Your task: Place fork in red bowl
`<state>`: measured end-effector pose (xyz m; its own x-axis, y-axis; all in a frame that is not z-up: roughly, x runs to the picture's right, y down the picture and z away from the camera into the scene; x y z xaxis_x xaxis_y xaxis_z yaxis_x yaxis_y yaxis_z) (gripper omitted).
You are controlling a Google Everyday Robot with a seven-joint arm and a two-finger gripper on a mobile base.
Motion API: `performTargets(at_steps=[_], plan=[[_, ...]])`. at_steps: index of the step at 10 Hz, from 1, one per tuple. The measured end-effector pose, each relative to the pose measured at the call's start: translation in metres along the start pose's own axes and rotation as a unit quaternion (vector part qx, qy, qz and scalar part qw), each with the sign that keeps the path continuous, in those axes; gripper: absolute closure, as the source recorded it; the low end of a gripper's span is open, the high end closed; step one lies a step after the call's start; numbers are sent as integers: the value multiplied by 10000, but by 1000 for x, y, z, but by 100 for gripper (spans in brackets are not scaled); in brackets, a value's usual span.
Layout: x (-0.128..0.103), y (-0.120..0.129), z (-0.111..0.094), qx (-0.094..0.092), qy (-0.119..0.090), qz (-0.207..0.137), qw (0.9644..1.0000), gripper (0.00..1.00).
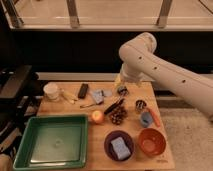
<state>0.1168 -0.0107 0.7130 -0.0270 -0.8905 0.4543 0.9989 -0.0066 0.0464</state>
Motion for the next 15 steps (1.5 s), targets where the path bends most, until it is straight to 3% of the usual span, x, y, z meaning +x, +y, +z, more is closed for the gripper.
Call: performTargets(at_steps=[3, 5, 6, 8, 13, 15], plan=[[3, -39, 37, 486, -337, -321, 9977, 26], [6, -68, 60, 748, -370, -465, 9954, 26], [12, -81, 68, 860, -292, -562, 9943, 26], [31, -94, 84, 964, -139, -673, 9930, 26], [34, -95, 86, 977, -135, -698, 9927, 26], [39, -96, 99, 1195, -122, -692, 9904, 26]])
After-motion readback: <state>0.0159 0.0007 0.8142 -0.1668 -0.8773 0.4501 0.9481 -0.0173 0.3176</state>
